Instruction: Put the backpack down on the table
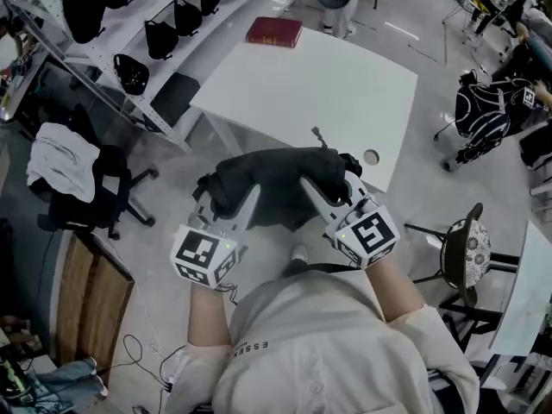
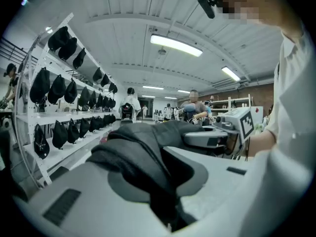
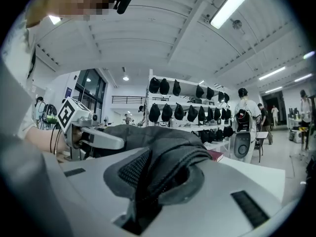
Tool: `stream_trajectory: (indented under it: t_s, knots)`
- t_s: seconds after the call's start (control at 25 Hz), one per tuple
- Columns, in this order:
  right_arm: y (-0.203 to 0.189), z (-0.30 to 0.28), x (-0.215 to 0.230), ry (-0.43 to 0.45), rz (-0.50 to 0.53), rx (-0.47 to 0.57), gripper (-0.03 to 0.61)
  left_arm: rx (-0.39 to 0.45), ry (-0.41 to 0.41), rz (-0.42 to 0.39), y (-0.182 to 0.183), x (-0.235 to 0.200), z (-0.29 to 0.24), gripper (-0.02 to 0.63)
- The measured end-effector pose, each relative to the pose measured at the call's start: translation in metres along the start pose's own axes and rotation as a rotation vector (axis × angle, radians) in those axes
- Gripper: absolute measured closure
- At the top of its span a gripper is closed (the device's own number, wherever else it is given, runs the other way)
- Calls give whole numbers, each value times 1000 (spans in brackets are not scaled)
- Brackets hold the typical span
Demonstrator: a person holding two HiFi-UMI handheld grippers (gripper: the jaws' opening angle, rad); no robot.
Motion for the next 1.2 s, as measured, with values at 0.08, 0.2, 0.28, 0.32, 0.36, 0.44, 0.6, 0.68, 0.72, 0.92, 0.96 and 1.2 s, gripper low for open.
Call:
stream_trajectory:
  t_s: [0.08,0.2,0.28,0.32,0.36,0.44,0.6,0.68,0.72,0.92,0.96,1.2]
  knots:
    - [4,-18,26,-7,6,8,497,2,-8,-9,10,-18,-26,537]
    - [12,-41,62,-34,16,18,497,7,-23,-29,28,-44,-63,537]
    - [17,-54,85,-63,13,27,497,9,-39,-54,42,-59,-87,537]
    - [19,-59,95,-79,12,31,497,10,-49,-66,48,-66,-98,537]
    - [21,-65,105,-94,12,34,497,12,-60,-76,53,-74,-110,537]
    - [24,-76,123,-120,24,39,497,19,-84,-86,61,-88,-130,537]
    - [30,-100,155,-190,69,41,495,39,-150,-87,74,-121,-171,537]
    - [31,-113,170,-231,76,37,495,41,-188,-96,80,-139,-192,537]
    - [32,-119,178,-250,77,34,495,41,-208,-103,84,-148,-203,537]
    - [36,-157,220,-333,72,28,494,41,-292,-126,103,-195,-258,537]
    - [37,-165,228,-351,64,24,494,38,-308,-127,106,-206,-268,537]
    - [40,-221,270,-447,38,0,494,20,-404,-135,124,-270,-327,537]
Point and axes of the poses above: the fingertips, and each gripper's own axes: z backward along the fingers, x to its right, y out of its top, the point moved 9 cm from there along z, backward along the fingers, and after that the axes turned 8 degrees about -y, right-handed, at the moved point
